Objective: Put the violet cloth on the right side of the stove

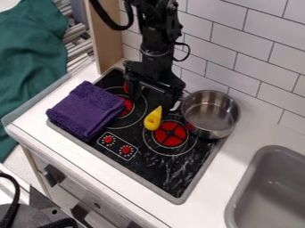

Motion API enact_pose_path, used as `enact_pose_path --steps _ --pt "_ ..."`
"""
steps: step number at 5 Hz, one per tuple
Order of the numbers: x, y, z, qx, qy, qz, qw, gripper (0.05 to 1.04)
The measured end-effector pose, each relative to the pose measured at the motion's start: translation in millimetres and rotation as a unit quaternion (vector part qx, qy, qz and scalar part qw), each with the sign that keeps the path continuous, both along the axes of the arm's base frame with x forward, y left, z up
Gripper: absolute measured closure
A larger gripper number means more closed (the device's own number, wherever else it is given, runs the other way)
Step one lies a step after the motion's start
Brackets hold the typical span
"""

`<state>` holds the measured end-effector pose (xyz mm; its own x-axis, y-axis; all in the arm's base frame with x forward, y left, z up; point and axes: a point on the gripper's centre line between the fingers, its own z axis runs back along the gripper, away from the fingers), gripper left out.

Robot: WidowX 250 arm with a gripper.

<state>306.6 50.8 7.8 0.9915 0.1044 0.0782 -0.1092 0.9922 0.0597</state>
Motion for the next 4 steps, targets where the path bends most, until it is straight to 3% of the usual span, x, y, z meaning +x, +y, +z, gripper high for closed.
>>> enact_pose_path --steps 1,2,3,4 --pt "-4.6 -0.5 -8.1 -0.003 0.014 0.000 0.9999 0.072" --pt "-11.3 15.7 -13.5 -0.006 0.011 0.008 0.9999 0.072" --pt "-19.0 56.6 -4.0 0.000 -0.013 0.046 0.9988 0.072" --pt "-26.7 86.6 2.7 0.010 -0.017 0.067 0.9976 0.072"
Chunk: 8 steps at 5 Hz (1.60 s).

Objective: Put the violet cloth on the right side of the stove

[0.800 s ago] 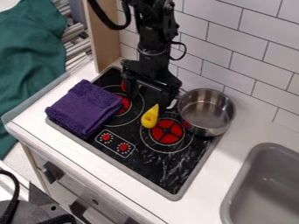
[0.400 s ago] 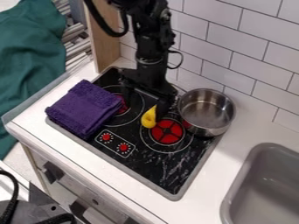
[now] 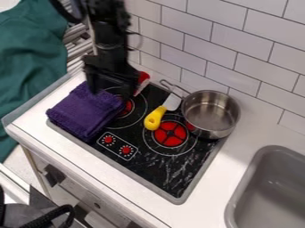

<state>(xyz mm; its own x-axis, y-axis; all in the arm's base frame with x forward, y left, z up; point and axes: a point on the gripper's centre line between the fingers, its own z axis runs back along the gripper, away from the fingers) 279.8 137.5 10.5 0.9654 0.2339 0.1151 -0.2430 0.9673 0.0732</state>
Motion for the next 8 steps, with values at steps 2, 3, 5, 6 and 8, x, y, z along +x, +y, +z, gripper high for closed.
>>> enact_pose_path --steps 2,3,5,6,8 --pt "-11.2 29.1 -19.2 -0.011 0.004 0.012 0.9999 0.072" --pt "-13.0 25.6 -38.9 -0.026 0.010 0.002 0.9996 0.072" --pt "-9.8 32.6 -51.1 -0.037 -0.015 -0.026 0.9989 0.073" --pt "-13.2 26.7 -54.2 -0.043 -0.012 -0.031 0.9985 0.073" --pt "-15.6 -20.9 -49.7 -0.044 -0.010 -0.017 0.9988 0.077"
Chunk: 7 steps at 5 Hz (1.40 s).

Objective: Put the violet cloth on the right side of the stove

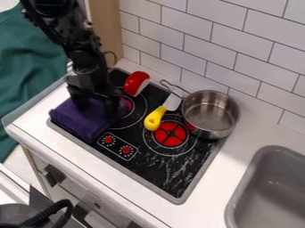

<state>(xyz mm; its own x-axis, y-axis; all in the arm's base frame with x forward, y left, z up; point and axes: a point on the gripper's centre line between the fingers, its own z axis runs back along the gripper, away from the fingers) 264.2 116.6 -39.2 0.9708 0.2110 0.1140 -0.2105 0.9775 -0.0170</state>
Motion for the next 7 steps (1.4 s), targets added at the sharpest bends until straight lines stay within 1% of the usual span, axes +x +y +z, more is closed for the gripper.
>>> enact_pose_path --steps 1,2,3,4,5,6,7 --pt "-4.4 -32.3 2.2 -0.003 0.017 -0.011 0.9998 0.077" --pt "-6.4 -50.5 3.4 -0.002 0.032 -0.013 0.9994 0.077" --pt "-8.3 -66.9 4.0 0.001 0.053 -0.016 0.9985 0.077" --pt "-6.7 -75.3 4.9 0.002 0.057 -0.024 0.9981 0.078" --pt "-5.1 -85.2 5.1 -0.001 0.059 -0.027 0.9979 0.077" --pt "2.4 -105.6 10.1 -0.009 0.062 -0.033 0.9975 0.078" --pt "12.1 -121.2 14.3 -0.022 0.063 -0.031 0.9973 0.079"
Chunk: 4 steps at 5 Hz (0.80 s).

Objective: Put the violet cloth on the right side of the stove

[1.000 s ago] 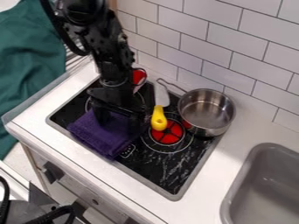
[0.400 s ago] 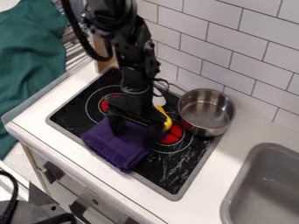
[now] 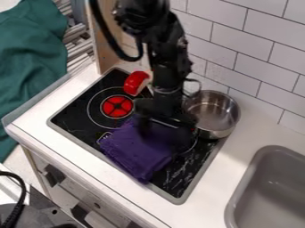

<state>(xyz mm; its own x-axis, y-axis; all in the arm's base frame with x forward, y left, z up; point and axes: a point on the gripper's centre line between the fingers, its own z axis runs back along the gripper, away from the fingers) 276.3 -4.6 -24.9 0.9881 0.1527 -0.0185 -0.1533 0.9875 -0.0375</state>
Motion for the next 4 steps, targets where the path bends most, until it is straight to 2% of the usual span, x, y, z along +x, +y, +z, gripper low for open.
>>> enact_pose_path --steps 1,2,3,4 --pt "1.1 -8.8 0.4 -0.007 0.000 0.006 1.0000 0.079" --pt "-4.2 -6.5 2.2 0.007 0.015 0.012 0.9998 0.079" --pt "0.1 -10.8 40.4 0.035 -0.018 0.007 0.9992 0.079" --pt "2.1 -12.2 53.7 0.041 -0.028 -0.003 0.9988 0.079"
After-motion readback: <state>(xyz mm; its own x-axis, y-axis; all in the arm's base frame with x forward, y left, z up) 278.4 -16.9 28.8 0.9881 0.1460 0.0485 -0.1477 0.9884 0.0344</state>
